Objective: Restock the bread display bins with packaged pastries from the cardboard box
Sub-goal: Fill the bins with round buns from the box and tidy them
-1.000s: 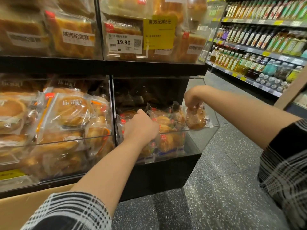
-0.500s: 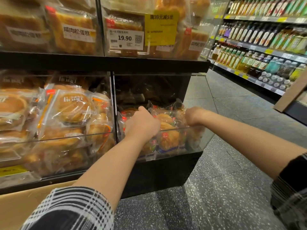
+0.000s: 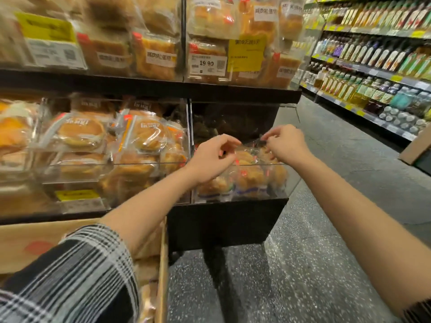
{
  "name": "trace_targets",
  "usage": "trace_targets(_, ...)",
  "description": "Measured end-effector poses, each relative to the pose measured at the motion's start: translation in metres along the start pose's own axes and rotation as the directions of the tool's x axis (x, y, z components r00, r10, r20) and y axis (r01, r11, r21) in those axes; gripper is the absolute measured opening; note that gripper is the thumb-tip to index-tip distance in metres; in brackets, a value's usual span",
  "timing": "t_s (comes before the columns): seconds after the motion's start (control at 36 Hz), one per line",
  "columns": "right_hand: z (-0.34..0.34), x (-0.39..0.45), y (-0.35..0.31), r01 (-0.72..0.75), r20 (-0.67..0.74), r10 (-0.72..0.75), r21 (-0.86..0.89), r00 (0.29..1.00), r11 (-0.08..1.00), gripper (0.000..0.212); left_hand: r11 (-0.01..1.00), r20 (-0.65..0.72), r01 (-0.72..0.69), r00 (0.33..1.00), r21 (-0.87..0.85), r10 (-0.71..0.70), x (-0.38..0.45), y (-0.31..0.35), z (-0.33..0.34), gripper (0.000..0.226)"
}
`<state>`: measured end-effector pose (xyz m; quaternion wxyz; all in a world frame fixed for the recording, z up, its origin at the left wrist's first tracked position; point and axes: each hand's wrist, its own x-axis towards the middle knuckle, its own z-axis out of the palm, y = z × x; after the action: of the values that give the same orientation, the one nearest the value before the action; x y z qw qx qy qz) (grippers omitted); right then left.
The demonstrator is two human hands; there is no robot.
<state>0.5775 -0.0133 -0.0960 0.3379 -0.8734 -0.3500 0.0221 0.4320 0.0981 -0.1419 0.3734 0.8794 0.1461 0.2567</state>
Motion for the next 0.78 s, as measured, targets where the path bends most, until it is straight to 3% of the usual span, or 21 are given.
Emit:
trace_targets(0.08,0.015,-0.024,-0.022,0.024,0.113,-0.038,0.124,0.993,0.992,0.026,0.994,0.094,0.033,0.995,-0.108,-0.023,-0.039,0.002,-0.035,0.032)
trace_targets(0.17,0.038,-0.048,-0.047,0.094,0.217,-0.13,0.169,0.967,0.981,0.024,0.996,0.225,0.069,0.971,0.053,-0.079,-0.085,-0.004,-0.074,0.023)
trace_targets(0.25,0.064,-0.07,-0.075,0.187,0.275,-0.239,0.205,0.931,0.961,0.023,0.936,0.36,0.213,0.881,0.28,-0.308,-0.132,-0.012,-0.11,0.023)
trace_targets(0.33,0.092,-0.094,-0.102,0.222,0.378,-0.309,0.256,0.873,0.941,0.02,0.832,0.402,0.329,0.757,0.447,-0.515,-0.172,-0.029,-0.132,0.029)
trace_targets(0.47,0.141,-0.13,-0.13,0.337,0.585,-0.396,0.213,0.708,0.917,0.02,0.691,0.387,0.503,0.582,0.519,-0.715,-0.231,-0.06,-0.145,0.035)
trace_targets(0.61,0.205,-0.169,-0.134,0.511,0.732,-0.445,0.154,0.516,0.846,0.016,0.485,0.337,0.525,0.356,0.699,-0.872,-0.267,-0.088,-0.155,0.049)
trace_targets(0.69,0.241,-0.191,-0.128,0.588,0.829,-0.417,0.137,0.372,0.797,0.016,0.444,0.33,0.554,0.298,0.704,-0.896,-0.282,-0.101,-0.162,0.053)
trace_targets(0.78,0.274,-0.212,-0.124,0.615,0.895,-0.375,0.158,0.242,0.773,0.018,0.43,0.324,0.594,0.283,0.679,-0.903,-0.297,-0.115,-0.173,0.054)
